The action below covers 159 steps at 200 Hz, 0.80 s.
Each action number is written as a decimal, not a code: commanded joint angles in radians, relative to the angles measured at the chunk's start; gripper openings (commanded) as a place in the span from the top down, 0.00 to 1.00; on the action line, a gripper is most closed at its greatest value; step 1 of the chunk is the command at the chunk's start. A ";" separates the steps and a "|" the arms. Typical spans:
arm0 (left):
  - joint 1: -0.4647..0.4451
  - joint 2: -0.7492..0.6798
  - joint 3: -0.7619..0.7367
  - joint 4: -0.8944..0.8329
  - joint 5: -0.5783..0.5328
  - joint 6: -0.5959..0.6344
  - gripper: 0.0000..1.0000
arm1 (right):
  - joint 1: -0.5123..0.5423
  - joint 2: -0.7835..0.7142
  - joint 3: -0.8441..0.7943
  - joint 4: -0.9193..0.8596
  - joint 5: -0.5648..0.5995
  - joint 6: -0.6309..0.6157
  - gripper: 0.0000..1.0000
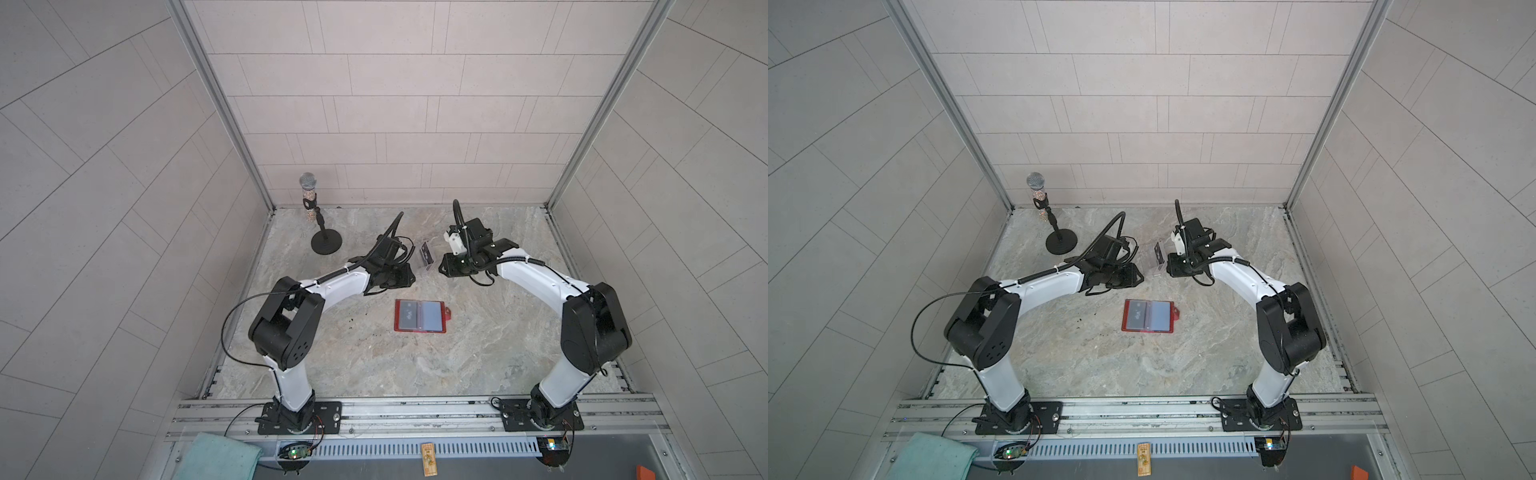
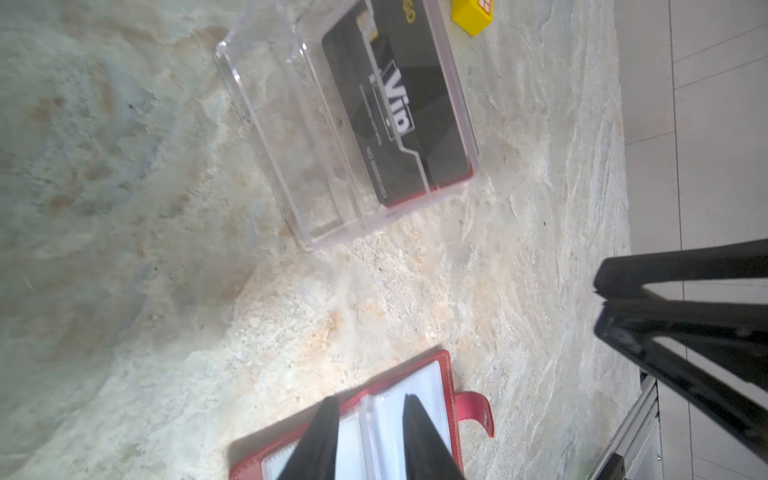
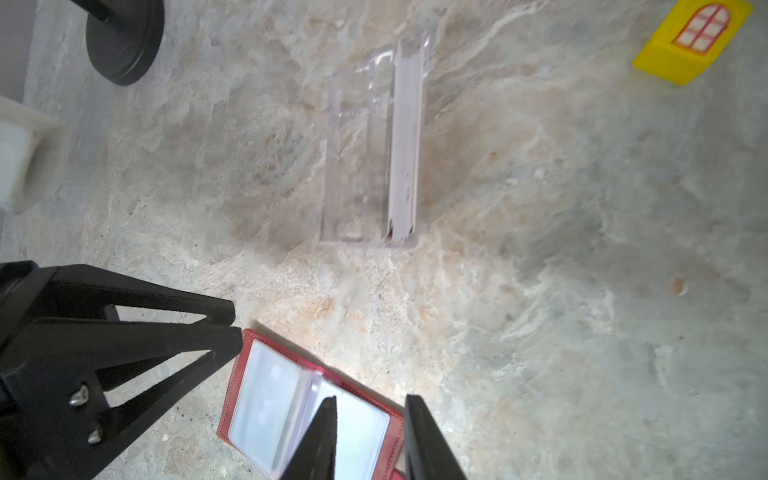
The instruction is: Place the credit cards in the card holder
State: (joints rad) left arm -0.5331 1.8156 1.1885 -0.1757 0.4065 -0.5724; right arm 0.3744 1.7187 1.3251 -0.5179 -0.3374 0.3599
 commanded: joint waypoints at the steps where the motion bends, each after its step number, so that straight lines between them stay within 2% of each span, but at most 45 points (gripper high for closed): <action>1: 0.031 0.043 0.097 -0.066 0.037 0.003 0.65 | -0.020 0.069 0.100 -0.112 -0.023 -0.068 0.66; 37: 0.060 0.119 0.230 -0.129 0.049 0.009 0.59 | -0.029 0.189 0.269 -0.191 -0.025 -0.115 0.56; 93: 0.102 0.223 0.323 -0.086 0.110 -0.057 0.53 | -0.031 0.337 0.455 -0.255 -0.015 -0.142 0.47; 159: 0.123 0.320 0.398 -0.040 0.152 -0.130 0.52 | -0.031 0.461 0.603 -0.309 0.004 -0.142 0.47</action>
State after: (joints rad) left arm -0.4236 2.1101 1.5455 -0.2379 0.5346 -0.6647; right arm 0.3458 2.1464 1.8767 -0.7742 -0.3534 0.2382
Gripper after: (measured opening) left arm 0.480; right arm 0.530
